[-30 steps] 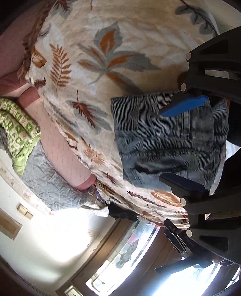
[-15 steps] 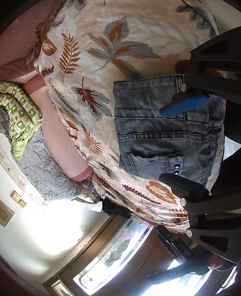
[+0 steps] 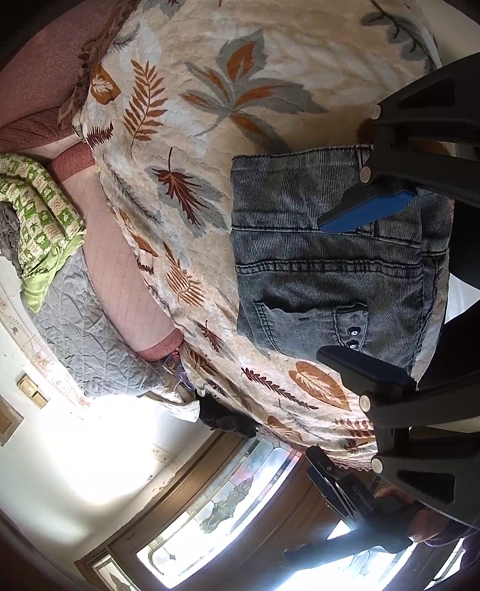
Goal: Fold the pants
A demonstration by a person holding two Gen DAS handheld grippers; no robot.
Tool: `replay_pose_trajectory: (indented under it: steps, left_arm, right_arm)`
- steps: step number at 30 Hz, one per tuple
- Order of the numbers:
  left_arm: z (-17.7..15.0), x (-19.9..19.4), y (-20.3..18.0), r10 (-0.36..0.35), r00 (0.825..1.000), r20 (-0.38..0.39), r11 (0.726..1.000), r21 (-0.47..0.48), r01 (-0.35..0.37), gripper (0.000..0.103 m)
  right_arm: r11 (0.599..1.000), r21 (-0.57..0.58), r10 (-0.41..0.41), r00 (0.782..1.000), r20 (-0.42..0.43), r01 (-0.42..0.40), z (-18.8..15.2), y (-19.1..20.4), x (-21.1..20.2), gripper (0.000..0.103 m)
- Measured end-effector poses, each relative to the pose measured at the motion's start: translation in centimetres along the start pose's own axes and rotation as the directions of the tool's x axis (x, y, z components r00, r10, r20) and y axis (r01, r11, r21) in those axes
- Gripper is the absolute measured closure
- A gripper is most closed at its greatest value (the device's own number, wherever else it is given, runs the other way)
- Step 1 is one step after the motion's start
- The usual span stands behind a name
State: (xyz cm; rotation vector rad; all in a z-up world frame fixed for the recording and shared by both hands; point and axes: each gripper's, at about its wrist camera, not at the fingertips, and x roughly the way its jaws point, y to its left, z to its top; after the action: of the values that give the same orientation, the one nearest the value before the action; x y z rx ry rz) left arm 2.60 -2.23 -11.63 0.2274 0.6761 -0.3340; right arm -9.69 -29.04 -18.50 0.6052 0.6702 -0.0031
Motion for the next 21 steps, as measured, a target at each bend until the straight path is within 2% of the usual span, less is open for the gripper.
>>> replay_pose_trajectory:
  steps: [17, 20, 21]
  left_arm:
    - [0.4, 1.7, -1.8, -0.002, 1.000, -0.029, 0.999, 0.033, 0.003, 0.028]
    - [0.4, 2.1, -2.2, 0.001, 0.999, -0.040, 0.999, 0.035, 0.001, 0.028]
    - [0.4, 2.2, -2.3, 0.004, 0.999, -0.044, 0.999, 0.032, -0.002, 0.028]
  right_arm:
    - [0.999, 0.032, -0.019, 1.000, 0.008, 0.019, 0.4, -2.2, 0.0, 0.036]
    - [0.997, 0.017, -0.080, 0.997, 0.013, 0.079, 0.6, -2.2, 0.0, 0.036]
    - [0.990, -0.014, -0.143, 0.990, 0.021, 0.143, 0.7, -1.6, -0.1, 0.036]
